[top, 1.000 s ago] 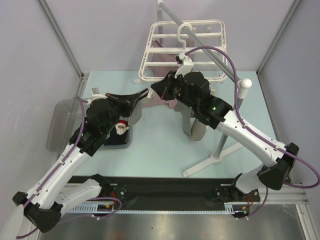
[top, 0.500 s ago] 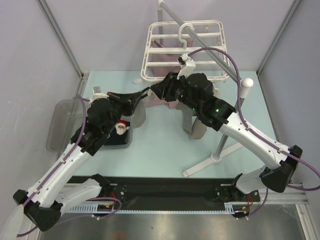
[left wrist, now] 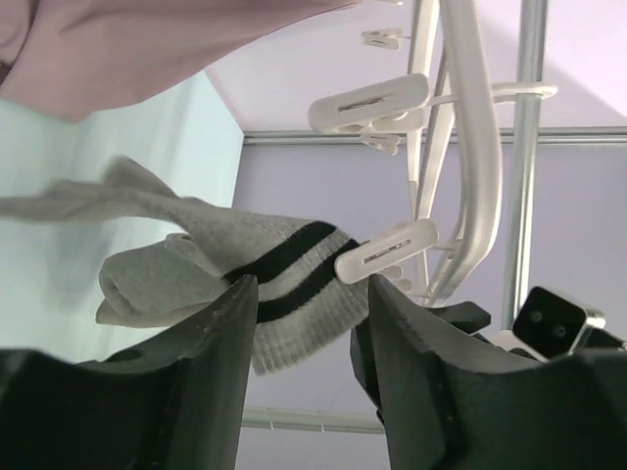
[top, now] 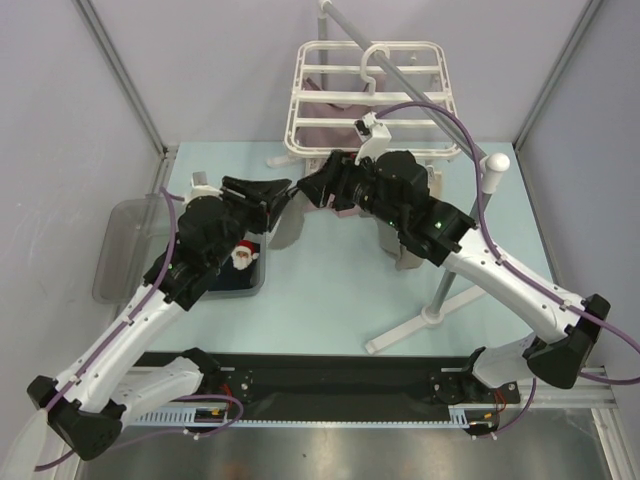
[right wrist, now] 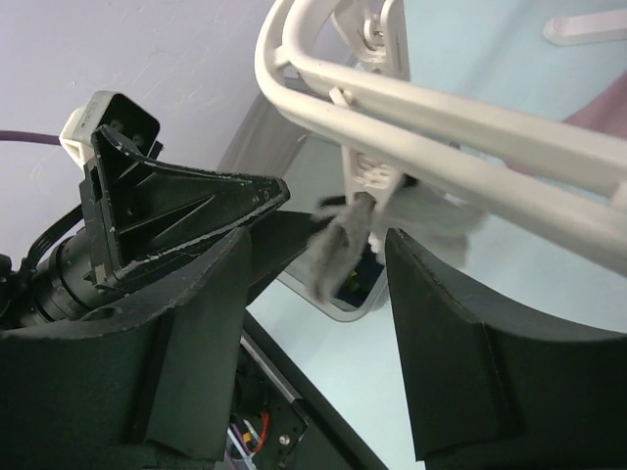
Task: Clip the socks to the hanger
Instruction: Clamp the sock onto the hanger.
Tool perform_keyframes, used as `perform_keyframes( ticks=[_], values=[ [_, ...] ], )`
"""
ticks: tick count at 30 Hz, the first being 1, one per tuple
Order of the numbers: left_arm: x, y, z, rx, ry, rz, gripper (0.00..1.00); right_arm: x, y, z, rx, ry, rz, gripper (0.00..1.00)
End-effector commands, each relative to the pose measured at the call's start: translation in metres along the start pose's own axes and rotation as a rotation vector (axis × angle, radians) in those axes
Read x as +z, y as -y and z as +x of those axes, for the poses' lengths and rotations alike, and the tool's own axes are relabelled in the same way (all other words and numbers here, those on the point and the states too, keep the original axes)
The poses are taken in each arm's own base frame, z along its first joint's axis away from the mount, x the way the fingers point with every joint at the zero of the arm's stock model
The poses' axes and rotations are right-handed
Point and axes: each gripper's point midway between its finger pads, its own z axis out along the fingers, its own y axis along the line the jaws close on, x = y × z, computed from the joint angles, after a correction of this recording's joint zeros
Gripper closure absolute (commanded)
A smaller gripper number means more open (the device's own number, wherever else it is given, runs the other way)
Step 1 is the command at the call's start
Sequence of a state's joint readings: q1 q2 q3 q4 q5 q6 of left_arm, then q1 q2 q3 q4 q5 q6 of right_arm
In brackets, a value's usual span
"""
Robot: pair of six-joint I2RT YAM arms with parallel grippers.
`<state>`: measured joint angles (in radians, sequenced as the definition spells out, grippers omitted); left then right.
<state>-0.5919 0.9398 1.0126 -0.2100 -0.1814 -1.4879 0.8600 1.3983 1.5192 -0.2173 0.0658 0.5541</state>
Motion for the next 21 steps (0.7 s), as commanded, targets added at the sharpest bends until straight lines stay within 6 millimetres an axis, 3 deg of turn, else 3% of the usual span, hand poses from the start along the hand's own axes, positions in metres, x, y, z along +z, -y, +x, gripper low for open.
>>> perform_keyframes(
  ticks=[1, 4, 6, 10, 14, 16, 17, 18, 21],
  values=[
    [-0.007, 0.004, 0.010, 0.049, -0.038, -0.010, 0.46, -0.020, -0.006, -0.017, -0.032, 0.044, -0.017, 0.38],
    [-0.010, -0.014, 0.019, 0.118, -0.051, -0.074, 0.40, -0.031, 0.002, -0.016, -0.097, 0.047, 0.001, 0.34],
    [-0.013, -0.025, 0.025, 0.184, -0.082, -0.095, 0.40, -0.036, 0.017, -0.009, -0.136, 0.038, 0.043, 0.30],
    [-0.022, -0.015, 0.019, 0.406, -0.067, 0.036, 0.41, -0.054, 0.038, -0.008, -0.234, 0.033, 0.077, 0.30],
    [-0.030, 0.021, 0.017, 0.688, -0.033, 0.241, 0.37, -0.068, 0.053, -0.004, -0.302, 0.008, 0.087, 0.30],
    [-0.025, 0.017, 0.013, 0.856, -0.028, 0.224, 0.36, -0.072, 0.061, -0.003, -0.317, 0.003, 0.103, 0.30],
    [-0.026, 0.028, 0.013, 0.906, -0.028, 0.247, 0.35, -0.076, 0.063, -0.006, -0.333, 0.008, 0.109, 0.30],
    [-0.017, 0.022, 0.011, 1.002, -0.031, 0.220, 0.35, -0.078, 0.066, -0.007, -0.339, 0.009, 0.115, 0.30],
    [-0.011, 0.027, 0.006, 1.145, -0.038, 0.207, 0.35, -0.083, 0.073, -0.011, -0.351, 0.014, 0.133, 0.30]
  ],
)
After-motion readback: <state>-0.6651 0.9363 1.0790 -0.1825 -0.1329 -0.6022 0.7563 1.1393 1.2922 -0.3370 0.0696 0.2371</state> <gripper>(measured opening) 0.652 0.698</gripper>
